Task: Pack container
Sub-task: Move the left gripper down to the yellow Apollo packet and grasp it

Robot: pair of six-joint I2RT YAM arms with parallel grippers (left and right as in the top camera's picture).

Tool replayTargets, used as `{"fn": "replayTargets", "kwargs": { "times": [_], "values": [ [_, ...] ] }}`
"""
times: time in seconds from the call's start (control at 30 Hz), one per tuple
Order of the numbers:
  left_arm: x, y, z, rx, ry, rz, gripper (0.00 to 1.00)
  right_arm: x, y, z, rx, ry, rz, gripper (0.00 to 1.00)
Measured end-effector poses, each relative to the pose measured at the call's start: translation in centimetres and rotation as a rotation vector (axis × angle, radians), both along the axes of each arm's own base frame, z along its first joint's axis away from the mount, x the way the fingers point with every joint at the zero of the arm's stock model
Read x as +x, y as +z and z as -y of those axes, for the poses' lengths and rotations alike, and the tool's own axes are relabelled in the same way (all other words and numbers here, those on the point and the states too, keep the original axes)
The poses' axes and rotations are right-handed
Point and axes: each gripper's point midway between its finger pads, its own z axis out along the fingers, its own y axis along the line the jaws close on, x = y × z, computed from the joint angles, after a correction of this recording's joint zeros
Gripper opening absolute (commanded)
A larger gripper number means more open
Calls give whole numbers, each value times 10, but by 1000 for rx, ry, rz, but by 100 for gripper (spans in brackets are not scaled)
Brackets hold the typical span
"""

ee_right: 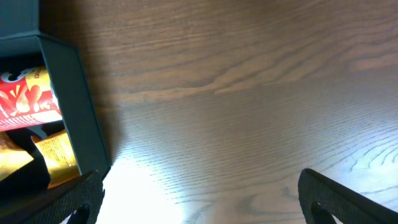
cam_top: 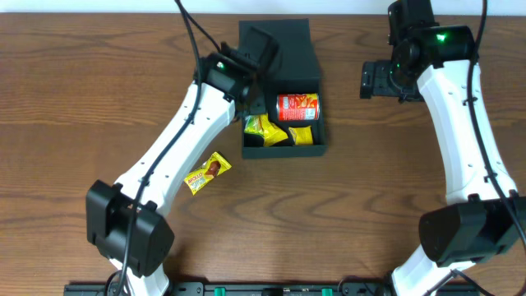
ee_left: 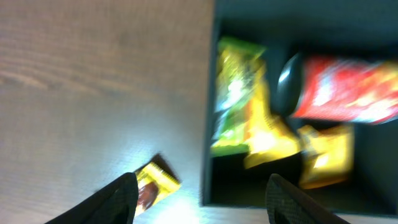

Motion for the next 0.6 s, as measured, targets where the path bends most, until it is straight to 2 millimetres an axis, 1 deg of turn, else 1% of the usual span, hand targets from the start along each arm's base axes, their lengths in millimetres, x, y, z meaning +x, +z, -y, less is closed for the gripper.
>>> {"fn": "replayTargets", "kwargs": {
  "times": [0.07, 0.1, 0.13, 0.17, 0.2, 0.27, 0.3, 0.33, 0.4, 0.47, 0.53, 0.6],
  "values": [
    [-16, -24, -9, 66, -61, -82, 64, -2, -1, 0, 1, 1, -9, 99],
    [-27, -36, -14, 102, -107, -137, 64, -4, -1, 0, 1, 1, -18, 99],
    [-42, -49, -20, 147, -189, -217, 63, -6, -2, 0, 1, 1, -24, 99],
    [-50, -54, -23, 165, -239, -262, 61, -6, -2, 0, 1, 1, -26, 99],
    [-68, -60, -30, 198, -346, -352, 59, -6, -2, 0, 3, 1, -26, 99],
    [-93, -61, -40, 231, -496, -476, 59, -6, -2, -1, 4, 2, -25, 99],
    [-100, -60, -44, 235, -541, -514, 59, -6, -2, -1, 4, 2, -25, 99],
    [-105, -59, -47, 235, -587, -543, 59, -6, -2, -1, 4, 2, -25, 99],
    [-105, -62, -46, 214, -657, -550, 59, -6, -2, -1, 4, 2, -25, 99],
    [-101, -70, -43, 191, -708, -533, 54, -6, -2, -1, 6, 2, -25, 99],
    [-98, -84, -40, 180, -743, -508, 48, -6, -2, -1, 7, 2, -26, 99],
    [-95, -97, -38, 174, -759, -487, 48, -6, -2, -1, 7, 2, -26, 99]
  ]
}}
